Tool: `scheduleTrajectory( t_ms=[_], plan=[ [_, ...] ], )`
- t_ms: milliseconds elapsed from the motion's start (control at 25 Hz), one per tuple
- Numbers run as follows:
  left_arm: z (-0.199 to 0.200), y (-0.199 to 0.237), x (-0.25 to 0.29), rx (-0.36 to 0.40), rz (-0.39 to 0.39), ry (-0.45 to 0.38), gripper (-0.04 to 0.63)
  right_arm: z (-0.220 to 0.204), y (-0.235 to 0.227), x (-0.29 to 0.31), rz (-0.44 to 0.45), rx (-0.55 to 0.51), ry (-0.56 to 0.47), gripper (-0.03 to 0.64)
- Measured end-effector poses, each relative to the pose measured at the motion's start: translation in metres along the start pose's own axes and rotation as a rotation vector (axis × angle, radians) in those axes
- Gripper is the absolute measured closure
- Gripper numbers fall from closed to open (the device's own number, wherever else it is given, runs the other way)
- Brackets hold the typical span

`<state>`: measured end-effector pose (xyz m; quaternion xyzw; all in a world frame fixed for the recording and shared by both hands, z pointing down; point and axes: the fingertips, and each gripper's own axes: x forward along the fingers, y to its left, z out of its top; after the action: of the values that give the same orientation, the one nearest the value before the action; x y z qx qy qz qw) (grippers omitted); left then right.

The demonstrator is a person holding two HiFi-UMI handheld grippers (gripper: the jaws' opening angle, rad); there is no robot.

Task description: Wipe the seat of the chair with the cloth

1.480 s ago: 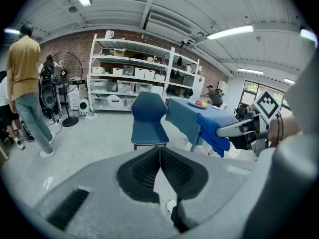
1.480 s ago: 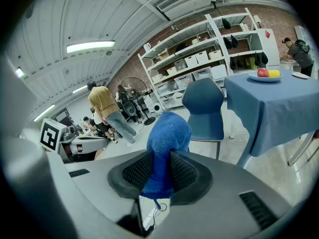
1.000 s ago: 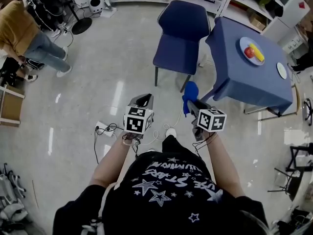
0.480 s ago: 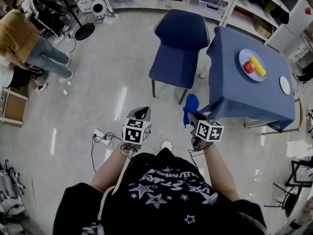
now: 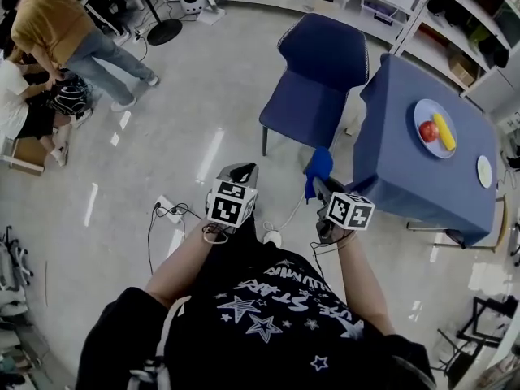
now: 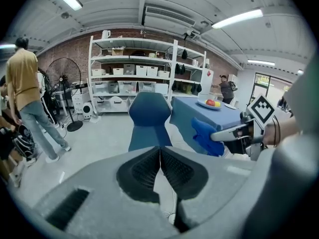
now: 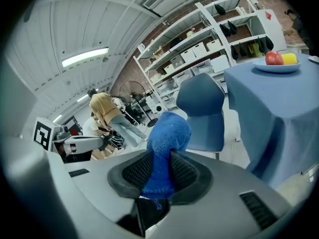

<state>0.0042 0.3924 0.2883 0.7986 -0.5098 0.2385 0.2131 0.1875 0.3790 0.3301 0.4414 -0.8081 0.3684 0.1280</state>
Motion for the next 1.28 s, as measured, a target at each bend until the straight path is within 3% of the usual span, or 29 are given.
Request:
scheduleTrajectory(
  t_ms=[280,560,880,1040,1280],
  plan=[
    [0.02,0.014,0.029,0.022,-0.017,0.007,0.574,0.01,-0.01,0.017,-0.014,0.026,0.007,0.518],
    [0.044,0.042,0.082,0.039,-0.09,0.024,0.574,0.034,-0.029,0.048,-0.086,0.073,-0.003,0.518],
    [0.064,0.127,0.139,0.005,-0.133,0.075,0.574,0.067,-0.045,0.136,-0.169,0.171,0.025,0.518],
    [0.074,0.184,0.164,-0.018,-0.143,0.114,0.574,0.092,-0.039,0.189,-0.204,0.162,0.059,0.518],
    [0.091,0.228,0.214,0.042,-0.222,0.168,0.574,0.12,-0.041,0.248,-0.262,0.222,0.086,0.518]
  ],
)
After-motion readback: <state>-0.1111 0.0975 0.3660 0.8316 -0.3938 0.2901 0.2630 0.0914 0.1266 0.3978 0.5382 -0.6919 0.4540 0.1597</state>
